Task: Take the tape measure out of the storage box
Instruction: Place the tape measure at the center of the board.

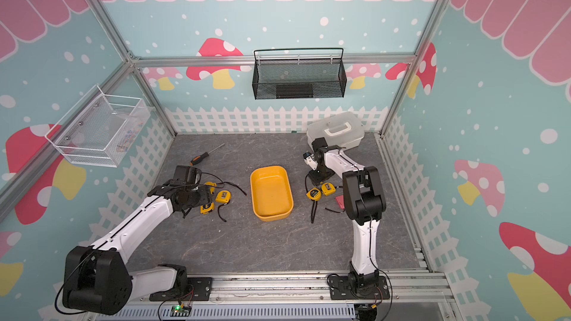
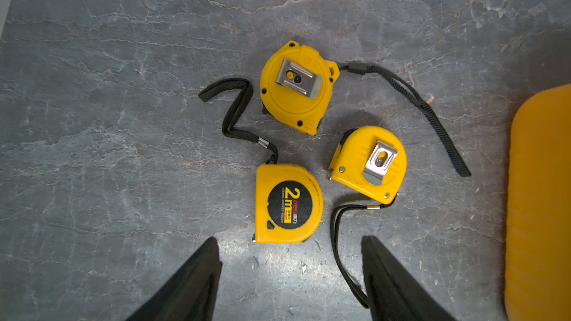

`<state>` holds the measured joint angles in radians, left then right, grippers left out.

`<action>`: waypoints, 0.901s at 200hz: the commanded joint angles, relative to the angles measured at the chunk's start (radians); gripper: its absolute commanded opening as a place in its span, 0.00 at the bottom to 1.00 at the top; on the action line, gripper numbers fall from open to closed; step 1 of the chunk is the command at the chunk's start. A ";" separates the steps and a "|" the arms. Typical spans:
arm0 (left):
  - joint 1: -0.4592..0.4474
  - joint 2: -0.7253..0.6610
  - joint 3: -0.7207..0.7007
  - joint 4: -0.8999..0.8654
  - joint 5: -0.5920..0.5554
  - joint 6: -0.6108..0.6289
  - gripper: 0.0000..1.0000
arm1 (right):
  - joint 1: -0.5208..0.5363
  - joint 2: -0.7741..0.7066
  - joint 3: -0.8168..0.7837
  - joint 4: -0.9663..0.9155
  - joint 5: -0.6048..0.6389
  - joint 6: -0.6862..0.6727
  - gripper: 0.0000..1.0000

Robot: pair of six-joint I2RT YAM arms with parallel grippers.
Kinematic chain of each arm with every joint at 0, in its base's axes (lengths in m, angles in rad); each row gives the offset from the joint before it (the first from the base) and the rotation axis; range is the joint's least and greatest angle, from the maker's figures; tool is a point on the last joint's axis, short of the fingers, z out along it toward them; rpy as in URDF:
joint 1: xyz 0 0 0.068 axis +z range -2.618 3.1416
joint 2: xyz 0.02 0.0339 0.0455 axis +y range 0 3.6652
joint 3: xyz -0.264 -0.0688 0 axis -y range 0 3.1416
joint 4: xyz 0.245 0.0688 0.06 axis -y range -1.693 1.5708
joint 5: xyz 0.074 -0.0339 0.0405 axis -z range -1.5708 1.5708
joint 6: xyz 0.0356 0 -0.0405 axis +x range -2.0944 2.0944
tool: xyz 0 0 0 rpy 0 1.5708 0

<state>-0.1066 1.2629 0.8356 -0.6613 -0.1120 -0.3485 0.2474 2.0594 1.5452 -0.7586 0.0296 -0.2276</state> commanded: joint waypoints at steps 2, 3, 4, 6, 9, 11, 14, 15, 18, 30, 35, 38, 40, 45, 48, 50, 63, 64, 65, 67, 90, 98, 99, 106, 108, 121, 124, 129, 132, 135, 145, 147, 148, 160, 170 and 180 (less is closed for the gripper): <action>0.004 -0.020 -0.015 -0.005 0.009 -0.014 0.74 | -0.011 0.022 -0.015 0.008 0.010 -0.009 0.50; 0.004 -0.020 -0.015 -0.005 0.009 -0.014 0.74 | -0.010 0.023 -0.015 0.008 0.011 -0.010 0.50; 0.004 -0.020 -0.015 -0.005 0.008 -0.014 0.74 | -0.011 0.023 -0.015 0.008 0.011 -0.010 0.50; 0.005 -0.020 -0.015 -0.004 0.008 -0.014 0.74 | -0.011 0.024 -0.014 0.008 0.010 -0.010 0.50; 0.004 -0.020 -0.015 -0.004 0.009 -0.014 0.74 | -0.012 0.026 -0.015 0.008 0.008 -0.010 0.50; 0.004 -0.020 -0.015 -0.004 0.010 -0.014 0.74 | -0.012 0.027 -0.016 0.008 0.007 -0.009 0.51; 0.004 -0.021 -0.015 -0.005 0.010 -0.014 0.74 | -0.013 0.028 -0.015 0.007 0.007 -0.009 0.51; 0.004 -0.021 -0.015 -0.005 0.010 -0.014 0.74 | -0.013 0.029 -0.015 0.008 0.006 -0.010 0.51; 0.004 -0.021 -0.015 -0.004 0.010 -0.015 0.74 | -0.013 0.033 -0.013 0.008 0.007 -0.009 0.51; 0.004 -0.022 -0.017 -0.006 0.009 -0.015 0.74 | -0.016 0.039 -0.014 0.008 0.006 -0.008 0.51; 0.004 -0.022 -0.019 -0.006 0.009 -0.014 0.74 | -0.016 0.042 -0.016 0.010 0.005 -0.008 0.51; 0.004 -0.022 -0.019 -0.006 0.008 -0.014 0.74 | -0.016 0.042 -0.017 0.010 0.004 -0.008 0.51; 0.004 -0.023 -0.018 -0.006 0.008 -0.014 0.74 | -0.017 0.043 -0.017 0.011 0.004 -0.008 0.50; 0.004 -0.023 -0.019 -0.006 0.008 -0.014 0.74 | -0.017 0.045 -0.020 0.012 0.003 -0.007 0.51; 0.004 -0.023 -0.019 -0.006 0.008 -0.014 0.74 | -0.017 0.046 -0.020 0.014 0.003 -0.007 0.51; 0.004 -0.024 -0.020 -0.006 0.008 -0.014 0.73 | -0.018 0.047 -0.021 0.014 0.002 -0.007 0.51; 0.004 -0.024 -0.020 -0.006 0.008 -0.016 0.73 | -0.019 0.051 -0.022 0.017 -0.003 -0.006 0.51; 0.004 -0.024 -0.020 -0.006 0.008 -0.015 0.73 | -0.019 0.051 -0.021 0.016 -0.003 -0.005 0.51; 0.004 -0.024 -0.020 -0.006 0.008 -0.016 0.73 | -0.020 0.050 -0.022 0.017 -0.003 -0.004 0.52; 0.004 -0.024 -0.020 -0.005 0.008 -0.014 0.74 | -0.020 0.052 -0.022 0.018 -0.003 -0.004 0.52; 0.005 -0.025 -0.020 -0.005 0.005 -0.014 0.74 | -0.024 0.054 -0.024 0.024 -0.014 -0.001 0.54; 0.004 -0.025 -0.020 -0.005 0.004 -0.015 0.74 | -0.026 0.054 -0.024 0.024 -0.015 0.000 0.56; 0.004 -0.025 -0.020 -0.005 0.004 -0.014 0.74 | -0.026 0.054 -0.024 0.025 -0.015 0.000 0.56; 0.004 -0.025 -0.020 -0.006 0.002 -0.014 0.74 | -0.027 0.053 -0.024 0.025 -0.016 0.001 0.58; 0.004 -0.025 -0.020 -0.006 0.002 -0.015 0.74 | -0.027 0.053 -0.024 0.025 -0.017 0.002 0.58; 0.004 -0.025 -0.020 -0.005 -0.003 -0.011 0.74 | -0.027 0.048 -0.027 0.026 -0.020 0.003 0.61; 0.004 -0.025 -0.020 -0.005 -0.006 -0.009 0.74 | -0.027 0.046 -0.028 0.026 -0.021 0.003 0.62; 0.004 -0.025 -0.020 -0.004 -0.008 -0.008 0.73 | -0.027 0.043 -0.027 0.027 -0.022 0.004 0.64; 0.004 -0.026 -0.020 -0.003 -0.010 -0.008 0.74 | -0.027 0.041 -0.028 0.025 -0.022 0.004 0.66; 0.004 -0.026 -0.020 -0.003 -0.013 -0.006 0.74 | -0.028 0.039 -0.029 0.027 -0.023 0.006 0.67; 0.004 -0.028 -0.020 0.000 -0.026 -0.001 0.74 | -0.028 0.028 -0.031 0.029 -0.025 0.007 0.70; 0.004 -0.030 -0.020 0.000 -0.029 -0.001 0.74 | -0.028 0.026 -0.032 0.030 -0.026 0.008 0.71; 0.004 -0.031 -0.020 0.000 -0.030 -0.001 0.74 | -0.027 0.025 -0.033 0.031 -0.026 0.008 0.71; 0.004 -0.034 -0.021 0.006 -0.055 -0.002 0.73 | -0.027 0.014 -0.037 0.035 -0.026 0.010 0.74; 0.005 -0.044 -0.025 0.017 -0.076 -0.005 0.74 | -0.028 0.006 -0.040 0.040 -0.026 0.013 0.78; 0.004 -0.056 -0.034 0.035 -0.090 -0.008 0.74 | -0.028 -0.001 -0.043 0.040 -0.022 0.016 0.81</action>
<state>-0.1066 1.2472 0.8268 -0.6586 -0.1417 -0.3523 0.2241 2.0876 1.5269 -0.7158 0.0124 -0.2237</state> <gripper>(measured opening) 0.738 0.780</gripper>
